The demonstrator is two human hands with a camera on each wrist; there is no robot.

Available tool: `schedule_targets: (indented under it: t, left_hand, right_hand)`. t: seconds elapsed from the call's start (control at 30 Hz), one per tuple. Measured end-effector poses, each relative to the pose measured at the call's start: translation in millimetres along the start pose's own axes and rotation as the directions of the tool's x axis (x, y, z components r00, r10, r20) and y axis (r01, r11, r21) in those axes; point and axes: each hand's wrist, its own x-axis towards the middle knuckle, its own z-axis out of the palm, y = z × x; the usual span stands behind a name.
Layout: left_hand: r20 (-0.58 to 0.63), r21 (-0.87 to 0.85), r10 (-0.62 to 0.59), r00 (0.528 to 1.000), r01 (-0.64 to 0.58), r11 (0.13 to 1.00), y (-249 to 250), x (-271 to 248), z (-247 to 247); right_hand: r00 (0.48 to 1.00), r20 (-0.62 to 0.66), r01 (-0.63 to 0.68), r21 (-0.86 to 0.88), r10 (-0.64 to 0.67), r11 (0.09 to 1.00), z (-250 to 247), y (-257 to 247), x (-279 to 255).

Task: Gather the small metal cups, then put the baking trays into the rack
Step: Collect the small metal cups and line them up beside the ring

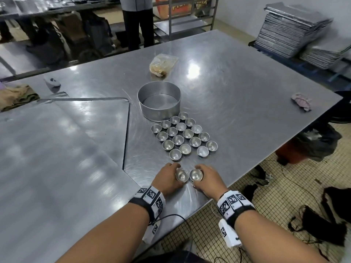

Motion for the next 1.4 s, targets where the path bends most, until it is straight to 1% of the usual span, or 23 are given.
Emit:
schedule_targets:
  t: [0.1,0.27,0.37,0.47,0.63,0.87,1.03,1.17,1.3,1.4]
  left_hand:
    - [-0.010,0.003,0.029,1.000,-0.029,1.000,-2.8,3.5,-3.9]
    - [-0.027,-0.018,0.114,0.993,-0.115,0.993,-4.7,7.6,-3.2]
    - [-0.031,-0.029,0.121,0.992,-0.122,0.992,-6.4,7.8,-3.9]
    - [-0.031,-0.045,0.110,0.993,-0.111,0.993,-9.2,8.1,-4.3]
    - [-0.080,-0.071,0.065,0.995,-0.071,0.995,-10.7,12.7,-5.1]
    - [-0.174,-0.128,-0.102,0.979,0.080,0.988,1.6,7.3,-2.7]
    - [-0.216,-0.181,-0.197,0.956,0.159,0.970,18.7,3.1,1.8]
    - [-0.261,-0.231,-0.272,0.926,0.213,0.949,31.6,0.7,8.3]
    - [-0.326,-0.238,-0.293,0.899,0.222,0.946,42.5,-2.9,13.6]
    - [-0.334,-0.214,-0.298,0.894,0.236,0.948,46.5,-3.7,16.2]
  right_hand:
    - [0.999,-0.035,-0.023,-0.021,0.022,1.000,1.4,-4.6,-0.1]
    - [0.993,-0.101,-0.058,-0.025,0.055,0.998,7.3,-10.4,-2.1]
    - [0.989,-0.134,-0.063,-0.028,0.059,0.998,11.2,-10.3,-2.3]
    - [0.989,-0.133,-0.064,-0.013,0.061,0.998,11.3,-13.6,1.5]
    - [0.991,-0.132,0.019,-0.020,-0.022,1.000,6.8,-19.8,21.3]
    - [0.990,-0.004,0.144,-0.073,-0.144,0.987,-4.2,-15.4,45.5]
    - [0.962,0.083,0.270,-0.143,-0.261,0.952,-16.1,-10.0,56.2]
    - [0.934,0.126,0.353,-0.176,-0.334,0.919,-25.1,-7.9,60.4]
    - [0.906,0.150,0.421,-0.210,-0.397,0.882,-32.7,-6.6,62.3]
    - [0.894,0.174,0.444,-0.224,-0.412,0.868,-36.6,-6.2,63.5]
